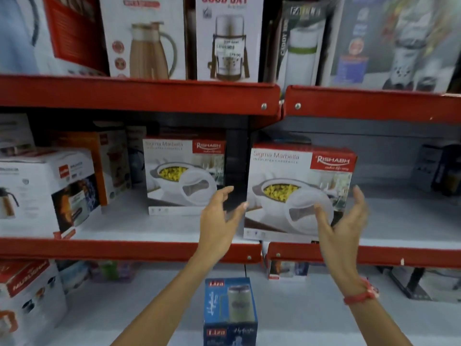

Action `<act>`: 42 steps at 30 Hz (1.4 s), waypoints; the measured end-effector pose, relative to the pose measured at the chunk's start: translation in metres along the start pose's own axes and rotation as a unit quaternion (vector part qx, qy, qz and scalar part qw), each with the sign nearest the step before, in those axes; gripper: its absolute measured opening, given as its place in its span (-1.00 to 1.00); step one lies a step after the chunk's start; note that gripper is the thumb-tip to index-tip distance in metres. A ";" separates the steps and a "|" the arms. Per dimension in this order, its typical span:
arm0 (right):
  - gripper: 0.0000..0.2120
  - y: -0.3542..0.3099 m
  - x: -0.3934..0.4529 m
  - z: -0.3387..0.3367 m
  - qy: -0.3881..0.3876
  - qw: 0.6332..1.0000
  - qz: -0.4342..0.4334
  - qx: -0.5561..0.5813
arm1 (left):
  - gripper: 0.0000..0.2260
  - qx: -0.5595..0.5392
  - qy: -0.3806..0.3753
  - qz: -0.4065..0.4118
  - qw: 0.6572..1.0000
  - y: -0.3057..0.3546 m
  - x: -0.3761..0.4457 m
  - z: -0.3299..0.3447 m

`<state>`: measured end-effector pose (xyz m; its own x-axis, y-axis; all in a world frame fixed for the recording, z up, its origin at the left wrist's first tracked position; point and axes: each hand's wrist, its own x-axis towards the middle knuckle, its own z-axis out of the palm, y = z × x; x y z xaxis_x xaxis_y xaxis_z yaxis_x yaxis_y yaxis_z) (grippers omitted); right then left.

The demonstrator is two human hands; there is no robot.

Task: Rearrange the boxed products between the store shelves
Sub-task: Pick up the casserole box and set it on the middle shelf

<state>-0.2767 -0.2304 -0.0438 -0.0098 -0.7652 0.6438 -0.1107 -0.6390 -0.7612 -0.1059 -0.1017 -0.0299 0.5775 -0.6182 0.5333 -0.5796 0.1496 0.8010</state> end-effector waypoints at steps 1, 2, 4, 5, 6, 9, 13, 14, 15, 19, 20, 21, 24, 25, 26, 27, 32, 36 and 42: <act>-0.24 0.002 0.006 0.000 0.007 1.000 0.029 0.005 | -0.42 0.000 -0.025 -0.024 0.999 -0.001 0.008 0.006; -0.19 0.006 0.013 0.000 0.006 0.998 0.061 0.010 | -0.33 -0.002 -0.050 -0.048 0.998 -0.002 0.015 0.013; -0.14 0.015 0.024 -0.001 -0.024 0.992 0.123 0.026 | -0.25 -0.011 -0.091 -0.093 0.992 -0.004 0.027 0.024; -0.13 0.019 0.029 0.000 -0.044 0.986 0.152 0.054 | -0.25 -0.013 -0.110 -0.110 0.988 -0.005 0.032 0.029; -0.17 0.022 0.032 0.000 -0.066 0.979 0.172 0.085 | -0.28 -0.012 -0.130 -0.118 0.984 -0.009 0.036 0.032; -0.41 0.025 0.034 0.000 -0.109 0.976 0.159 0.103 | -0.43 -0.002 -0.172 -0.105 0.979 -0.018 0.039 0.037; -0.53 0.021 0.033 0.001 -0.119 0.979 0.119 0.112 | -0.51 0.033 -0.118 -0.069 0.990 -0.027 0.035 0.025; -0.52 0.019 0.032 0.002 -0.125 0.978 0.116 0.118 | -0.53 0.042 -0.102 -0.058 0.992 -0.026 0.033 0.019; -0.51 0.015 0.030 0.003 -0.131 0.977 0.116 0.125 | -0.54 0.048 -0.086 -0.050 0.994 -0.024 0.030 0.012; -0.43 -0.005 0.018 0.006 -0.145 0.970 0.129 0.149 | -0.61 0.059 -0.041 -0.020 0.997 -0.014 0.016 -0.022; -0.42 -0.012 0.015 0.007 -0.145 0.969 0.129 0.153 | -0.60 0.060 -0.035 -0.018 0.997 -0.012 0.011 -0.031; -0.43 -0.021 0.011 0.006 -0.145 0.969 0.128 0.156 | -0.59 0.062 -0.028 -0.019 0.997 -0.009 0.006 -0.040; -0.48 -0.049 -0.004 0.002 -0.152 0.969 0.117 0.158 | -0.59 0.054 -0.011 -0.028 0.998 0.006 -0.011 -0.067; -0.48 -0.057 -0.010 -0.001 -0.157 0.968 0.114 0.158 | -0.60 0.050 -0.005 -0.030 0.998 0.011 -0.018 -0.076; -0.49 -0.066 -0.017 -0.005 -0.161 0.968 0.111 0.159 | -0.62 0.049 0.000 -0.029 0.998 0.016 -0.025 -0.086; -0.49 -0.075 -0.024 -0.009 -0.164 0.967 0.113 0.160 | -0.65 0.051 0.004 -0.025 0.998 0.019 -0.032 -0.096; -0.47 -0.109 -0.052 -0.027 -0.180 0.957 0.138 0.183 | -0.62 0.056 0.013 -0.004 0.998 0.038 -0.063 -0.139; -0.40 -0.125 -0.069 -0.035 -0.178 0.955 0.136 0.194 | -0.66 0.021 0.016 -0.017 0.999 0.045 -0.085 -0.159; -0.38 -0.137 -0.092 -0.038 -0.190 0.954 0.133 0.192 | -0.58 -0.026 0.021 -0.055 0.998 0.041 -0.105 -0.173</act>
<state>-0.2981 -0.0695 0.0044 0.3814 -0.8315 0.4039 0.2184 -0.3435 -0.9134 -0.0913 0.1030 -0.0062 0.6602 -0.6000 0.4519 -0.4813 0.1240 0.8678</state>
